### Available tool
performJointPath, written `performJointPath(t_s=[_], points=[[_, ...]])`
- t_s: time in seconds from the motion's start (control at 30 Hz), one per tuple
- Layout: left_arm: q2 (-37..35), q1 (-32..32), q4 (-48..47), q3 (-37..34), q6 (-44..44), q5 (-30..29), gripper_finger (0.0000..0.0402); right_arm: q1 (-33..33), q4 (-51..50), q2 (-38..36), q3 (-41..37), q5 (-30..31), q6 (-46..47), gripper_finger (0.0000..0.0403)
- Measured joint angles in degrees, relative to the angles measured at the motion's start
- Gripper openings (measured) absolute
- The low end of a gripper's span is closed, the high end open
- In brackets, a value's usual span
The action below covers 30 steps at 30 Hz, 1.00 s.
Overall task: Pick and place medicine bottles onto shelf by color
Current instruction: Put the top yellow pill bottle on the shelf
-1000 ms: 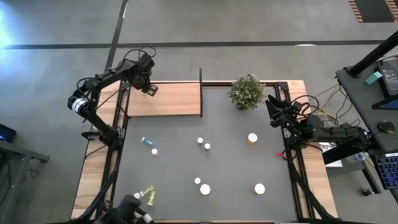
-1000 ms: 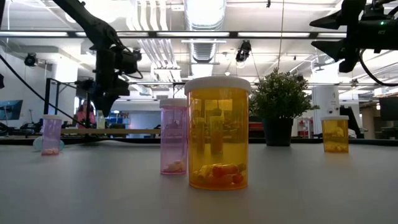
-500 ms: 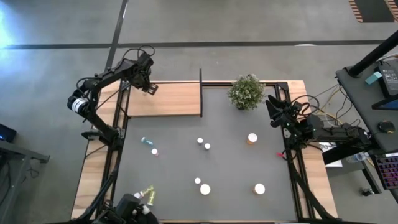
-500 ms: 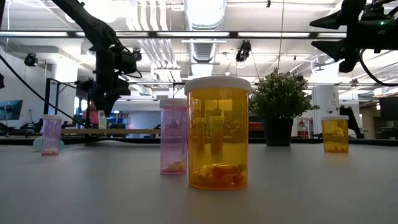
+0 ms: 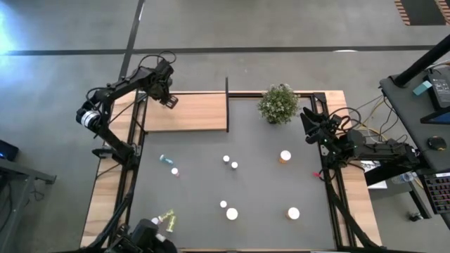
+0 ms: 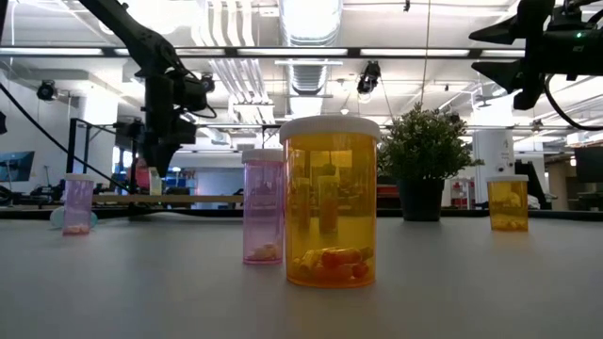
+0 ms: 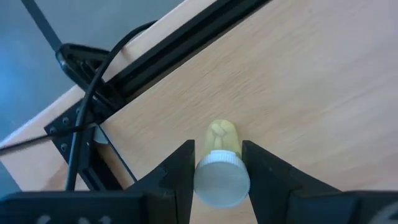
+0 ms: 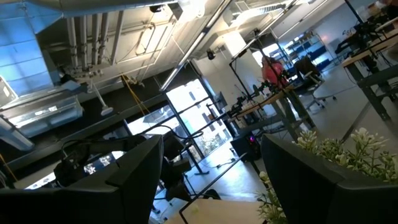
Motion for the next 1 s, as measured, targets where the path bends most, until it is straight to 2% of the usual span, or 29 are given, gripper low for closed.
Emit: performJointPath(t_s=[0.4,1.0], points=[[0.07,0.00,-0.17,0.21,8.80,-1.15,0.0103,0.02,0.02,0.02,0.00,0.00,0.00,0.0260],[0.07,0.02,0.02,-0.10,11.68,-2.83,0.0103,0.00,0.00,0.00,0.00,0.00,0.00,0.0260]])
